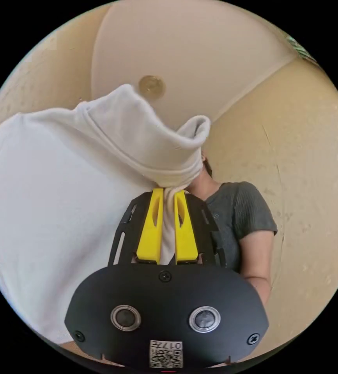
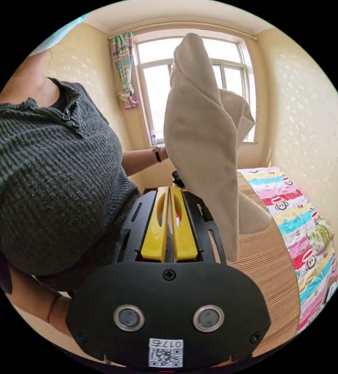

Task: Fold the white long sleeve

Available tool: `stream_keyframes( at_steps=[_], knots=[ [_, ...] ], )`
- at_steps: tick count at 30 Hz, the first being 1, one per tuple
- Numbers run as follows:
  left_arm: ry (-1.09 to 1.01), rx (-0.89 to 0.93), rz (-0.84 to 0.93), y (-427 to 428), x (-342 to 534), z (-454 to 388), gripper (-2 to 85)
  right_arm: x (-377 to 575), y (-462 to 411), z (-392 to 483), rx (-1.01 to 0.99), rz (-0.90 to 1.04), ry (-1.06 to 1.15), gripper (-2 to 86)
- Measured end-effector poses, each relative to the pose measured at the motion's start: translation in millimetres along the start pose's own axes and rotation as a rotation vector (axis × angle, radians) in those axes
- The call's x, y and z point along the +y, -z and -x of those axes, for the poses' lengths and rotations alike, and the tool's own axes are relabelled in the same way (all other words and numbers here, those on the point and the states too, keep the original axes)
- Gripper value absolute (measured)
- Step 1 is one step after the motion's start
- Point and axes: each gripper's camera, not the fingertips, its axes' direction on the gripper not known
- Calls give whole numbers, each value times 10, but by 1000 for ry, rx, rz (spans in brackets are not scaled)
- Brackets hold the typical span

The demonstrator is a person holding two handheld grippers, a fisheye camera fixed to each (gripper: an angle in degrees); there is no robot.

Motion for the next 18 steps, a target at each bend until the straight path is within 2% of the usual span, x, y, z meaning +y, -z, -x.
stream_keyframes(
  at_steps=[4, 7, 9, 11, 16, 18],
  knots=[
    [-145, 266, 81, -321, 7, -160, 46, 227, 201, -187, -36, -181, -68, 12],
    [-104, 393, 106, -740, 304, -23, 47, 287, 189, -400, -61, -292, -125, 30],
    [-50, 536, 23, -993, 596, 196, 47, 272, 75, -624, -60, -317, -197, 61],
    [89, 734, -82, -1424, 1039, 586, 47, 277, -48, -877, -80, -309, -277, 99],
    [353, 811, -53, -2251, 1799, 1032, 48, 521, -278, -1660, -268, -362, -454, 198],
    [415, 800, -16, -2428, 1964, 1123, 49, 768, -328, -2010, -455, -456, -480, 217]
  ],
)
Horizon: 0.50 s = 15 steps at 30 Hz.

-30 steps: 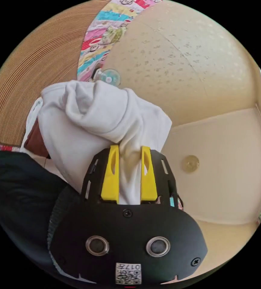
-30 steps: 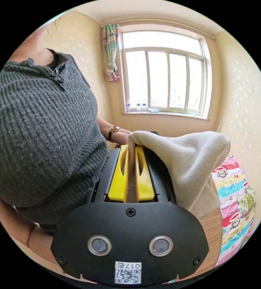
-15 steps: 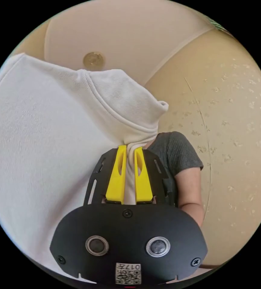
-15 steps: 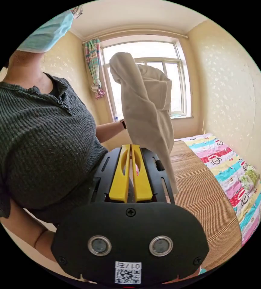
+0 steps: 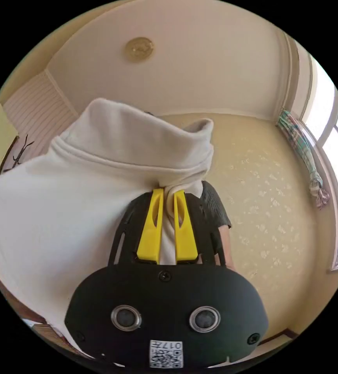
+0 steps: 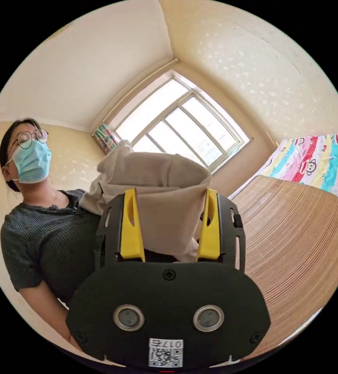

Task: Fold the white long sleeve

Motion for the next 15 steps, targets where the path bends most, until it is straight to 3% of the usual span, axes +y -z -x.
stream_keyframes(
  at_steps=[4, 5, 6, 9, 11, 15],
  knots=[
    [-11, -158, -14, 82, 137, 152, 50, 83, -38, -314, -294, 138, -11, 168],
    [-16, -231, -29, 143, 184, 140, 51, 123, -80, -268, -377, 201, 58, 92],
    [-15, -264, -41, 181, 212, 134, 51, 168, -34, -173, -330, 176, 119, 50],
    [81, -501, -144, 458, 393, 105, 60, 202, 310, 44, -99, -21, 148, 39],
    [165, -847, -274, 645, 539, -43, 76, 144, 550, 194, 50, -141, 103, 39],
    [251, -1242, -248, 585, 586, -75, 74, -123, 673, 998, 500, -248, 234, 46]
  ],
)
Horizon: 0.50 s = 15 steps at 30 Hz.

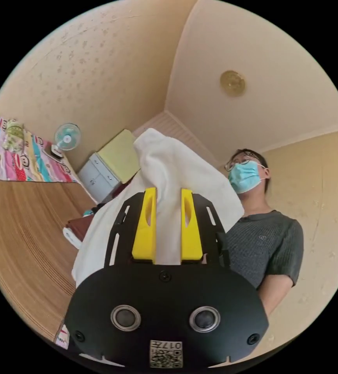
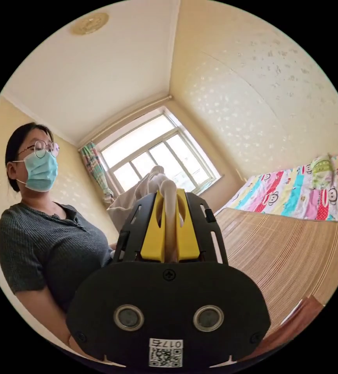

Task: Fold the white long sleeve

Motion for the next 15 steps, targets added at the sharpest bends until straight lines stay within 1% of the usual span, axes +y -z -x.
stream_keyframes(
  at_steps=[1, 2, 3, 4, 6, 8, 10, 12, 13, 15],
  knots=[
    [25, -100, 51, -113, -3, 29, 54, -69, 23, 117, 47, -16, 33, 47],
    [62, -189, 102, -262, -3, 95, 22, -198, 30, 370, 146, -36, 115, 48],
    [81, -222, 129, -351, -1, 140, 20, -301, -12, 610, 241, -41, 198, 49],
    [116, -279, 197, -561, 3, 250, 15, -342, -40, 722, 282, -47, 236, 49],
    [151, -296, 307, -935, 1, 408, 44, -450, -156, 1086, 376, -93, 365, 50],
    [115, -371, 403, -1473, -6, 467, 118, -512, -266, 1277, 386, -115, 444, 51],
    [49, -370, 446, -1883, -3, 457, 141, -564, -405, 1426, 391, -117, 506, 51],
    [14, -323, 504, -2263, 10, 478, 152, -602, -496, 1648, 450, -200, 555, 52],
    [8, -328, 533, -2477, 21, 502, 161, -613, -495, 1711, 457, -222, 571, 52],
    [-11, -390, 535, -2709, 25, 511, 180, -670, -432, 1951, 441, -308, 635, 52]
  ],
)
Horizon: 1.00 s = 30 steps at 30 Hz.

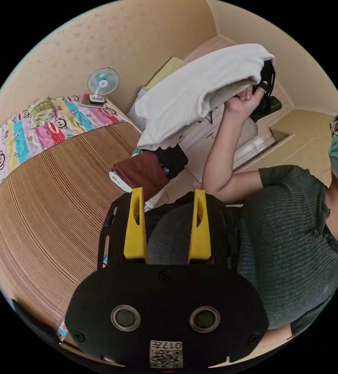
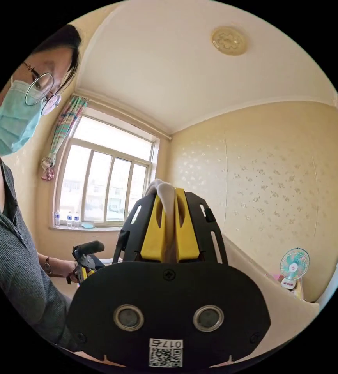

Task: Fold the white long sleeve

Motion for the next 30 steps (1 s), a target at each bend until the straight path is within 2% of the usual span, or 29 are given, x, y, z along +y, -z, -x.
stream_keyframes(
  at_steps=[3, 5, 9, 11, 13, 16, 19, 20, 22, 24, 27, 30],
  knots=[
    [-17, -109, -71, -107, -155, -130, 200, -234, 145, 120, -18, -110, 47, 52],
    [-50, -161, -178, -83, -247, -276, 211, -350, 186, 202, 3, -141, 66, 53],
    [-48, -327, -300, -44, -308, -454, 203, -507, 144, 388, 91, -122, 64, 53],
    [-1, -550, -418, 77, -171, -560, 145, -503, 116, 410, 130, -111, 34, 53],
    [0, -631, -526, 252, 16, -604, 99, -481, 70, 345, 148, -74, -16, 53],
    [15, -581, -675, 671, 324, -498, 60, -382, 94, 65, 90, -58, -133, 52],
    [26, -371, -741, 1143, 531, -253, 58, -258, 149, -220, -69, -86, -221, 52],
    [0, -293, -732, 1272, 583, -183, 60, -213, 146, -289, -133, -99, -246, 52],
    [-54, -251, -695, 1359, 644, -166, 67, -136, 156, -323, -229, -165, -259, 52],
    [-83, -267, -653, 1333, 703, -211, 78, -68, 166, -323, -348, -269, -260, 51],
    [-10, -325, -532, 1042, 689, -224, 114, -32, 171, -366, -465, -390, -246, 52],
    [41, -332, -332, 545, 575, -201, 140, -41, 161, -435, -511, -466, -257, 53]
  ],
)
